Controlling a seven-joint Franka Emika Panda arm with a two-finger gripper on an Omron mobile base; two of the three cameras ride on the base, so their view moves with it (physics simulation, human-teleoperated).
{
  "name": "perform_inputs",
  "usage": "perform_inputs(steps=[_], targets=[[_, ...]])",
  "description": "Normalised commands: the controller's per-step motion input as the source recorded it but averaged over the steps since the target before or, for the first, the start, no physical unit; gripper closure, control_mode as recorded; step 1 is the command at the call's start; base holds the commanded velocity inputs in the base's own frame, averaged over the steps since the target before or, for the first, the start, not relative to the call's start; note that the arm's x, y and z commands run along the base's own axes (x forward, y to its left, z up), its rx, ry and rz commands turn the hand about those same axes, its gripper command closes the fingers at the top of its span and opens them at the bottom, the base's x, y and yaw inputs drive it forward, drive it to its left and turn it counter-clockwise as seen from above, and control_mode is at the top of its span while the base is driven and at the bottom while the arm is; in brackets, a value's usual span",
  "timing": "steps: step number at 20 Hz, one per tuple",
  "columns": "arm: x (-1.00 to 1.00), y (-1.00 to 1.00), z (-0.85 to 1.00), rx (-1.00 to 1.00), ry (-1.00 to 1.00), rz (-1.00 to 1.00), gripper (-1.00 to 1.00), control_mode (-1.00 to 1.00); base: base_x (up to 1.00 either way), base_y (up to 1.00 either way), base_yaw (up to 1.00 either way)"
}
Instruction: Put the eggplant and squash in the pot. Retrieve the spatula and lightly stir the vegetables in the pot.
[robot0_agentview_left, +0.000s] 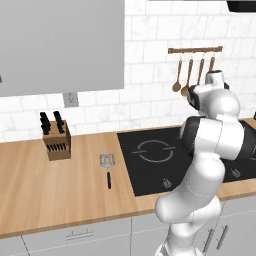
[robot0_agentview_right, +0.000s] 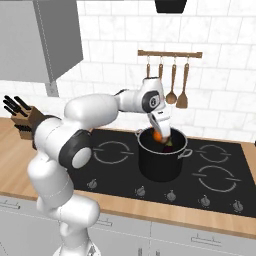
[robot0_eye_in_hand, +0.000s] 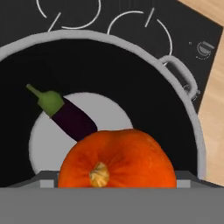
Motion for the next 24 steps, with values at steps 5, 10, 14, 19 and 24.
perform_inputs(steps=[5,10,14,19,24], targets=[[0.17,-0.07,-0.39,0.00,-0.10,0.23,1.00,-1.00,0.00,0.00,0.00],[0.18,-0.02,-0.34,0.00,-0.15,0.25,1.00,-1.00,0.00,0.00,0.00],[0.08,0.00,-0.25,0.00,-0.10,0.18,-1.00,-1.00,0.00,0.00,0.00],[0.00,-0.03,-0.02,0.00,-0.10,0.13,-1.00,-1.00,0.00,0.00,0.00],[0.00,-0.01,0.35,0.00,-0.02,0.08,-1.00,-1.00,0.00,0.00,0.00]])
